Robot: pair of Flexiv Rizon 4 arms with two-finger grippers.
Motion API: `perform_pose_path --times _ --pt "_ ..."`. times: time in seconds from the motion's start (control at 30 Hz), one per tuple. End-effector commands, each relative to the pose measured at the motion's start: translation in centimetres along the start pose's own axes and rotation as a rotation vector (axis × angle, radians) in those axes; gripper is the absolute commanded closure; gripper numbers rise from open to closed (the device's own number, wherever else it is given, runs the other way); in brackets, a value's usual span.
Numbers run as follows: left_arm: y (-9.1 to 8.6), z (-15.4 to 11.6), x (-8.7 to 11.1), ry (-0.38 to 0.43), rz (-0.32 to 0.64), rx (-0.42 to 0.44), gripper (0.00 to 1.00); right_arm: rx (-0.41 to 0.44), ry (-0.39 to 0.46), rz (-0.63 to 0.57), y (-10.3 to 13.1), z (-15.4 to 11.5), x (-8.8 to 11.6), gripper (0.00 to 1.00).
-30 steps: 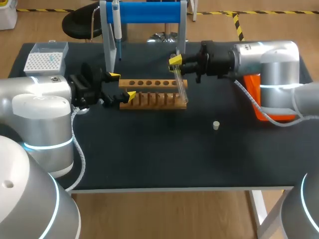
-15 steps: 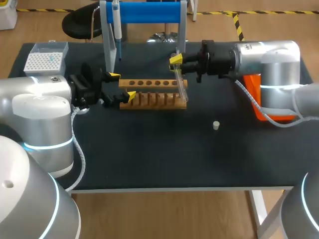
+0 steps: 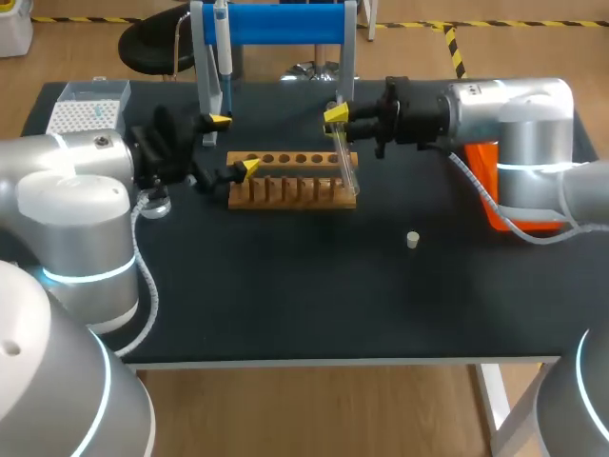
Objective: Invert the test tube, pick up the pipette, mount the tip to pipette, aspirate from beaker and dispense into the tube, eject the tip, return the pipette, and cap with the stopper.
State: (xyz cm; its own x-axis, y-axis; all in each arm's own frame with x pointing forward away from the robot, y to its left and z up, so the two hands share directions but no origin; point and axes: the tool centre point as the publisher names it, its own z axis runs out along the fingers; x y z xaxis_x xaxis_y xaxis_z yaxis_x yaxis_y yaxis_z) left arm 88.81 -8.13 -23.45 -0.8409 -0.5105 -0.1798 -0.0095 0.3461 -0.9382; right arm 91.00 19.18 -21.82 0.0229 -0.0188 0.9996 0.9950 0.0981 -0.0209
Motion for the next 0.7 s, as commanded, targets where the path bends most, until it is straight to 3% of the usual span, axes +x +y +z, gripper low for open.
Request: perform_pose_path --times 0.03,0.27,0.3,0.33,0.37,0.4,0.43,0.5,0.7 --pt "0.9 -1.1 0.8 -0.054 0.578 0.466 0.0 -0.002 -0.003 0.0 -0.1 0.0 0.1 1.0" --pt "0.9 -1.1 0.8 -0.054 0.578 0.466 0.0 -0.002 -0.003 0.0 -0.1 0.0 0.1 1.0" --pt "0.4 -1.4 0.5 -0.07 0.626 0.523 0.0 -0.002 -0.003 0.0 -0.1 0.0 0.1 1.0" --pt "-0.2 -1.6 0.3 -0.086 0.77 0.541 0.0 -0.002 -0.003 0.0 -0.1 0.0 0.1 1.0" --pt "-0.8 -1.6 0.2 -0.133 0.871 0.621 0.0 -0.002 -0.003 0.0 -0.1 0.0 0.1 1.0" --pt "-1.0 -1.5 0.2 -0.117 0.902 0.635 0.0 -0.002 -0.003 0.0 -0.1 0.0 0.1 1.0" --pt "-1.3 -1.3 0.3 -0.105 1.053 0.673 0.0 -0.002 -0.003 0.0 -0.1 0.0 0.1 1.0" --pt "-1.3 -1.1 0.3 -0.066 1.153 0.768 0.0 -0.002 -0.003 0.0 -0.1 0.0 0.1 1.0" --pt "-1.2 -1.0 0.5 0.077 1.433 0.759 0.0 -0.002 -0.003 0.0 -0.1 0.0 0.1 1.0"
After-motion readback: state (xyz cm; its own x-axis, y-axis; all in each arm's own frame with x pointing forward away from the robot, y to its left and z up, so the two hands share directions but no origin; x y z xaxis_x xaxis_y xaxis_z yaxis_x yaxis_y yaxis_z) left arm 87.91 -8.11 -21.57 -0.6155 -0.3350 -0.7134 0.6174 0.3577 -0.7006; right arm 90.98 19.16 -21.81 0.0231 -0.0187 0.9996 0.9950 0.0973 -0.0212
